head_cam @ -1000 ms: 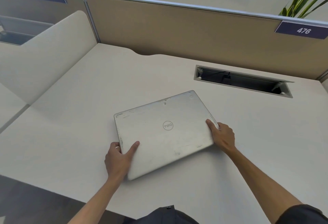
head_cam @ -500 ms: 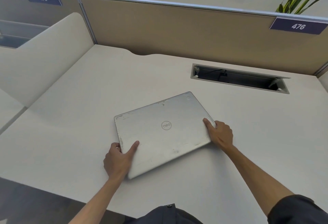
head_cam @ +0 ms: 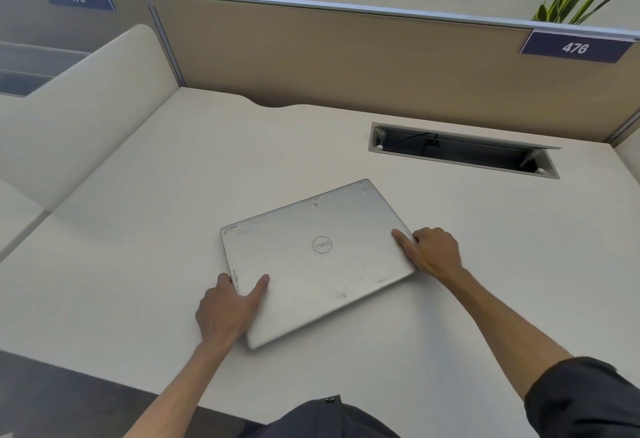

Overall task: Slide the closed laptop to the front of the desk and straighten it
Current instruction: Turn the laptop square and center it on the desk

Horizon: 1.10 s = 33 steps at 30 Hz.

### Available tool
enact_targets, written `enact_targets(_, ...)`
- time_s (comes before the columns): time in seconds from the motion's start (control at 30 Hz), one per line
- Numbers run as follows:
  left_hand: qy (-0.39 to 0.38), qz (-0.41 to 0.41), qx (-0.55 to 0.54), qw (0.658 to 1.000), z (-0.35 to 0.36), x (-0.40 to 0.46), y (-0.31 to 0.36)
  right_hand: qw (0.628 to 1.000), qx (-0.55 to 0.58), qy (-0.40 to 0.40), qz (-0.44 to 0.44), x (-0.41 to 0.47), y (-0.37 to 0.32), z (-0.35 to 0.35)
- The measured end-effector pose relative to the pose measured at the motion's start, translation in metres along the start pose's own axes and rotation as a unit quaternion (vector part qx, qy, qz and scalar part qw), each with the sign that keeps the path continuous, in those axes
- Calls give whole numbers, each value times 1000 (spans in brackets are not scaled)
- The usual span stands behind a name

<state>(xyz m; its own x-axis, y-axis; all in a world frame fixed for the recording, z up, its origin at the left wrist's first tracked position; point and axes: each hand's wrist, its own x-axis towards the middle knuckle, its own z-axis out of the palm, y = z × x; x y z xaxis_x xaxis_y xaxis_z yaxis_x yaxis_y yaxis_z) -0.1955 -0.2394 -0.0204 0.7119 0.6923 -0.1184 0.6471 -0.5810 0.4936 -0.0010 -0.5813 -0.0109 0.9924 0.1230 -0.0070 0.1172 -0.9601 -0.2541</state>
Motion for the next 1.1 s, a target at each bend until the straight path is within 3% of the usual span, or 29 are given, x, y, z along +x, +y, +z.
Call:
enact_targets(0.4,-16,43,89,995,-9,3,1,993,-88,-6,-72,5,0,-7)
enact_targets(0.6,-24,27,100,994,-12,0,9,999,1,25,-24,2,-13,5)
enact_targets(0.73,-25,-9,90,996,-12,-5,17,999,33,5,1,6,-18,9)
enact_targets(0.97,-42,-72,-36,996,4,-21,32,991,112,-28,66,4,-23,11)
enact_targets(1.1,-44,-157,-121,979,8,-19,45,988,125,-29,83,-1,-25,13)
